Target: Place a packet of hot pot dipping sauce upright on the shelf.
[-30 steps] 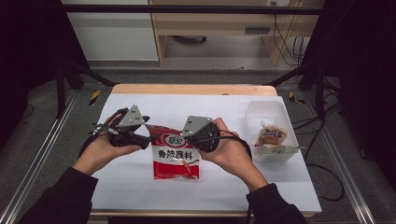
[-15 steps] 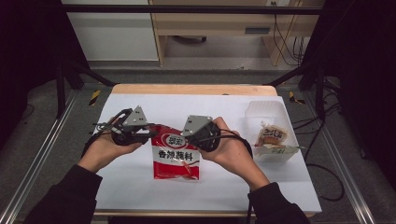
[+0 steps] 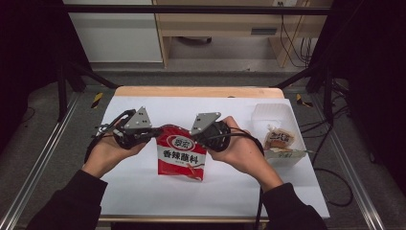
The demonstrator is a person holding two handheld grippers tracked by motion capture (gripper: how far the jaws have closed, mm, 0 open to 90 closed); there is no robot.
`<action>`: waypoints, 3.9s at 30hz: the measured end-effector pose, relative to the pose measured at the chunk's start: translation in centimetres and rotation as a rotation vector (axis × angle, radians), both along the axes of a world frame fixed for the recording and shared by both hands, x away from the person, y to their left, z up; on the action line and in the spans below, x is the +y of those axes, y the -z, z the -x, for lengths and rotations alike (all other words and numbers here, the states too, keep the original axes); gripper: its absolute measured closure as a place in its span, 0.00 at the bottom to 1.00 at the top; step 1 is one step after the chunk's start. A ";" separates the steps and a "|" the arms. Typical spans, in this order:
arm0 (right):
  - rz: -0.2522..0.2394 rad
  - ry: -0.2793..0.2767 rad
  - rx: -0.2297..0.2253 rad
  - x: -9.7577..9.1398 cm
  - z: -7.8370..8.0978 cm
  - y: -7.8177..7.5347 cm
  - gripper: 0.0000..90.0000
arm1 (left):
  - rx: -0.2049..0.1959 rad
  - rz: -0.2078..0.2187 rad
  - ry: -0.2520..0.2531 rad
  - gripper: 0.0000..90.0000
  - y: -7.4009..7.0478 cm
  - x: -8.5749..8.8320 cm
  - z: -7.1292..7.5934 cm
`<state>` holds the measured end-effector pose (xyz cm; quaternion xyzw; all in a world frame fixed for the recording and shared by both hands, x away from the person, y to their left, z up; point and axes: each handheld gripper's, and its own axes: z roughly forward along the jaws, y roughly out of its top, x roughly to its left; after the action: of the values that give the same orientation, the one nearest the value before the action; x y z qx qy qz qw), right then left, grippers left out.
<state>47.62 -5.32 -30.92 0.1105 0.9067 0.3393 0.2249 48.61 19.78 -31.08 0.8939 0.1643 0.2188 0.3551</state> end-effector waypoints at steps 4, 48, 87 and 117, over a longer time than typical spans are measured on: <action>0.049 -0.001 0.016 0.0 -0.2 -0.3 0.84 | -0.009 -0.008 0.009 1.00 -0.2 -0.3 0.1; 0.127 -0.023 0.143 0.7 -1.1 -0.6 1.00 | 0.010 0.110 -0.008 0.53 1.2 1.4 1.3; 0.061 0.086 0.045 -4.3 -4.2 -6.0 1.00 | 0.097 0.301 -0.381 0.09 12.7 10.0 4.1; -0.069 0.340 -0.120 -12.6 -5.1 -10.0 1.00 | 0.055 0.187 -0.395 0.09 13.9 9.5 5.0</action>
<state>52.76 -17.90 -20.95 0.2496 0.8476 0.3333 0.3289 43.66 29.24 -45.02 0.8131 0.3655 0.2436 0.3821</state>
